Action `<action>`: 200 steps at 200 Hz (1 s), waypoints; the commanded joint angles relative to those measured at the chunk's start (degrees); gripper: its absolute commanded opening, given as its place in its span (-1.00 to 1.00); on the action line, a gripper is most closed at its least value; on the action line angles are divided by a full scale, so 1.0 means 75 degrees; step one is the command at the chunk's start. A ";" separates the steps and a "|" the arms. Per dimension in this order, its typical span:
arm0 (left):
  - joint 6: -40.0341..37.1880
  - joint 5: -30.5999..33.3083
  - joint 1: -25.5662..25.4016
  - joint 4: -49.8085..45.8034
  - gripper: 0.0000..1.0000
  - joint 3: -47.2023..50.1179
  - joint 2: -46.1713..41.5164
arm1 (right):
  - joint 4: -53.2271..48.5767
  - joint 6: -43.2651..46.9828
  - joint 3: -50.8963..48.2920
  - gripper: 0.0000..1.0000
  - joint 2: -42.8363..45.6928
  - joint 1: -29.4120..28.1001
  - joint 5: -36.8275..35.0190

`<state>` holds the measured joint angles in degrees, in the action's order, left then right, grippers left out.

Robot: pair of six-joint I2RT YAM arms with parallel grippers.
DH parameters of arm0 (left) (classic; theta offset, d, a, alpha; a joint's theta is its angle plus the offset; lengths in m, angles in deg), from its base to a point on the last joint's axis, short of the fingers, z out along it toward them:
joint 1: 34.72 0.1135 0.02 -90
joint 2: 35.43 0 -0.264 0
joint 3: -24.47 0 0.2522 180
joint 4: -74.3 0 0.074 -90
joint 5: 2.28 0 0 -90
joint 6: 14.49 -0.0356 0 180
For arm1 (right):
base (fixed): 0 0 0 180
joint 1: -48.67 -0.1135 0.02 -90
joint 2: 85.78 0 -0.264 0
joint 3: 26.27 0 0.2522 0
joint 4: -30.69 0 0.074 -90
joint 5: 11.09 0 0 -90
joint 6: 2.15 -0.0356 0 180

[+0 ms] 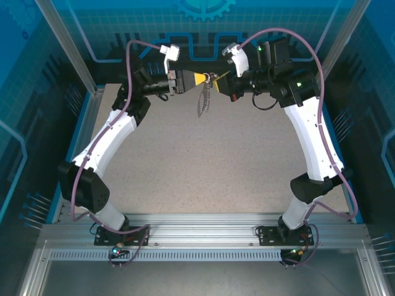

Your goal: Put the keys on the keyring

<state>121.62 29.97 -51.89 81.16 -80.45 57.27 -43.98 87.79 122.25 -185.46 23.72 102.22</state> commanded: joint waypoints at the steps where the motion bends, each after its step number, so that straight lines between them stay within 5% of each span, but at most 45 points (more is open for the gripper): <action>1: -0.0273 -0.0403 0.0016 -0.0024 -1.00 0.0142 -0.0173 | 0.0017 -0.0265 0.0445 -1.00 -0.0064 0.0222 -0.0096; 172: -0.0487 -0.0336 0.0022 -0.0276 -1.00 0.0241 -0.0176 | -0.0363 -0.0320 0.0816 -1.00 -0.0513 0.0179 -0.0395; 200: -0.0499 -0.0332 0.0026 -0.0341 -0.53 0.0316 -0.0127 | -0.0488 -0.0356 0.0932 -1.00 -0.0651 0.0247 -0.0394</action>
<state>119.08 29.57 -52.02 79.78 -79.11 57.27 -47.17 86.33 126.73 -189.09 23.61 102.29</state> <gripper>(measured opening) 0.150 0.047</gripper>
